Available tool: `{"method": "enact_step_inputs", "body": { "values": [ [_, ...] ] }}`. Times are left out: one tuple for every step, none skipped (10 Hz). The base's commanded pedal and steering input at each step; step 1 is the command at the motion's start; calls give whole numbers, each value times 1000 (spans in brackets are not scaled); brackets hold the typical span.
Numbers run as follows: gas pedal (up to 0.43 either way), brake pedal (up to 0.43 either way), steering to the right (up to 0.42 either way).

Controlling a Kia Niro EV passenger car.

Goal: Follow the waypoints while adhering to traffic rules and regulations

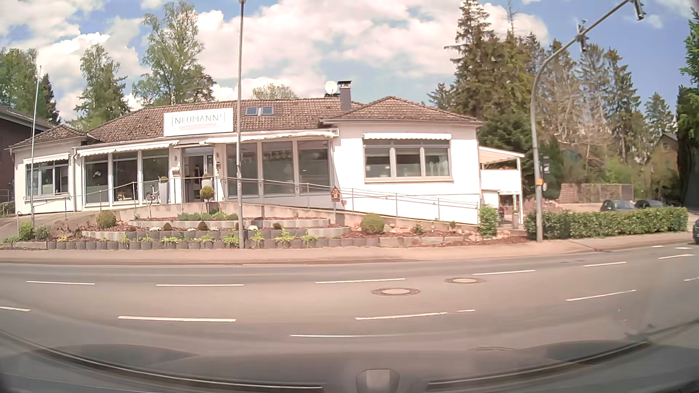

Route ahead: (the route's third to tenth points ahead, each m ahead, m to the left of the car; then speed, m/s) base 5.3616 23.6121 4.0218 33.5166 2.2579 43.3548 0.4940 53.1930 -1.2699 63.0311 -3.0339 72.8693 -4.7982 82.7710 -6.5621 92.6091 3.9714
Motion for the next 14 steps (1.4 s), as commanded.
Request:
{"method": "enact_step_inputs", "body": {
  "values": [
    [0,0,-386],
    [0,0,-414],
    [0,0,-442],
    [0,0,-467],
    [0,0,-495],
    [0,0,-519],
    [0,0,-538],
    [0,0,-558],
    [0,0,-570],
    [28,0,-578],
    [110,0,-588],
    [130,0,-594],
    [130,0,-599],
    [130,0,-603]
  ]
}}
